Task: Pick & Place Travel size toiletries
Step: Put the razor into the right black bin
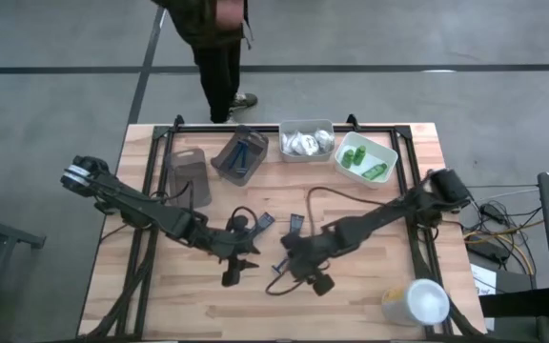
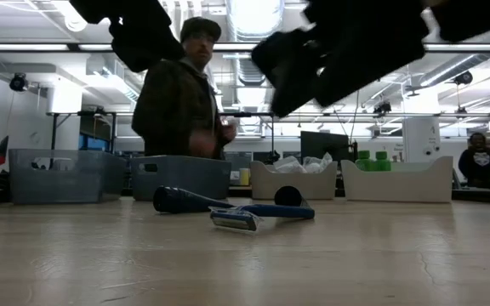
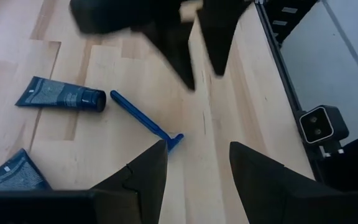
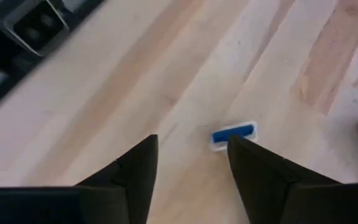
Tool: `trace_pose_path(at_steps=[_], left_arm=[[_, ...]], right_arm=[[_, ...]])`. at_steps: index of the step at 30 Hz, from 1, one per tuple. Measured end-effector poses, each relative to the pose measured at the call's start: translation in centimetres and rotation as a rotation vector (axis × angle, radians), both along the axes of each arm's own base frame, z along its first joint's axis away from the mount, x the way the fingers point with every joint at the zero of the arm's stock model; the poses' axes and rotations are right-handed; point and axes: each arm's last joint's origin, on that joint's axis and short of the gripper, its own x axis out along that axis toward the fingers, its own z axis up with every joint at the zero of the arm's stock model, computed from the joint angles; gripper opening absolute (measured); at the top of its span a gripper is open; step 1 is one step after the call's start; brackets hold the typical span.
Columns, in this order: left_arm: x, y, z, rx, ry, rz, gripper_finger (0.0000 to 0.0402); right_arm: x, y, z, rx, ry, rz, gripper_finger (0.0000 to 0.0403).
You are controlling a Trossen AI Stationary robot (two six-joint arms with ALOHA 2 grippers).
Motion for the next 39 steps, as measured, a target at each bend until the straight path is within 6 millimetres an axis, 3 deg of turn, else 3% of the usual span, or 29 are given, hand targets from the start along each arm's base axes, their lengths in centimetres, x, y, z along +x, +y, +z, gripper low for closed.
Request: trace_pose_path(at_steps=[6,14,31,39], left_arm=[[-0.4,-0.5,0.2,-0.023,-0.001,-0.006,0.0179],[-0.6,-0.7,0.3,-0.024,0.003,-0.012,0.0179],[-0.8,-0.6,0.2,-0.012,0.021,-0.014,0.0179],[-0.8,-0.6,0.3,-0.013,0.018,-0.015,0.0179]], right_arm=[[3.2,-0.5,-2.1,-0.090,0.032,0.053,0.0215],[4.5,-2.9,-4.6,-0.149,0.114,0.050,0.0202],[4.2,-3.9,-6.6,-0.177,0.154,0.078,0.0123],[4.1,-3.8,-6.8,-0.167,0.173,0.078,0.0044]])
